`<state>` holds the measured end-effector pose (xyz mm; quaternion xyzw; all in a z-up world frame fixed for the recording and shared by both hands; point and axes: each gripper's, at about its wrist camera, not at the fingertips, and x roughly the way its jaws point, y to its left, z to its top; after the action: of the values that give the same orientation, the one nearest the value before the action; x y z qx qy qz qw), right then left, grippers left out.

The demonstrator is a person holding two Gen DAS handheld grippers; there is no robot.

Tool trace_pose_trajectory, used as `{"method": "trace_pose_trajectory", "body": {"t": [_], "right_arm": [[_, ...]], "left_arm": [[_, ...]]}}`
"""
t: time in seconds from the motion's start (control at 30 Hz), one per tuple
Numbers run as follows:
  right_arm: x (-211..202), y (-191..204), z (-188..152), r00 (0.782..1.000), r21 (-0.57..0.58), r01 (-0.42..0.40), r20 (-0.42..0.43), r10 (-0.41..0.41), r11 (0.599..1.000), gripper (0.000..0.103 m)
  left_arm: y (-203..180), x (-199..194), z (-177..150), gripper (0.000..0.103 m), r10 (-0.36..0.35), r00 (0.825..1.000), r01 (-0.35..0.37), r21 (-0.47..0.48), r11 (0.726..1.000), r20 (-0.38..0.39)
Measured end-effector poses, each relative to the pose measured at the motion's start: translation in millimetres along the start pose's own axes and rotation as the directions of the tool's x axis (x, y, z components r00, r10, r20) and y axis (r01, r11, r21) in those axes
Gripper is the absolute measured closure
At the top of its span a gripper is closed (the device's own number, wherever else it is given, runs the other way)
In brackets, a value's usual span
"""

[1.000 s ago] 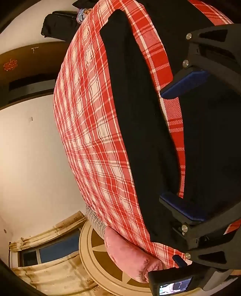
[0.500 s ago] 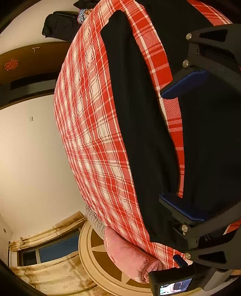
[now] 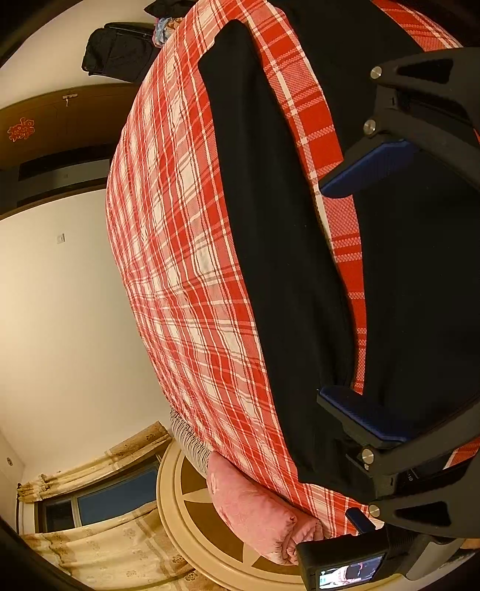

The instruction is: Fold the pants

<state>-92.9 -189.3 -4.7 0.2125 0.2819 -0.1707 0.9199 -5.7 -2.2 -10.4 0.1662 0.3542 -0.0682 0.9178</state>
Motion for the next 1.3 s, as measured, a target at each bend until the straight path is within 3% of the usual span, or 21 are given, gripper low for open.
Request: {"method": "trace_pose_trajectory", "body": {"t": [1.3], "right_arm": [[5.2,5.5,-5.3,1.000,0.002,-0.010,-0.017,0.010,1.000,0.001]], "left_arm": [[3.6,2.5,-0.8,0.000,-0.005,1.000,0.005,-0.009,1.000,-0.019]]}}
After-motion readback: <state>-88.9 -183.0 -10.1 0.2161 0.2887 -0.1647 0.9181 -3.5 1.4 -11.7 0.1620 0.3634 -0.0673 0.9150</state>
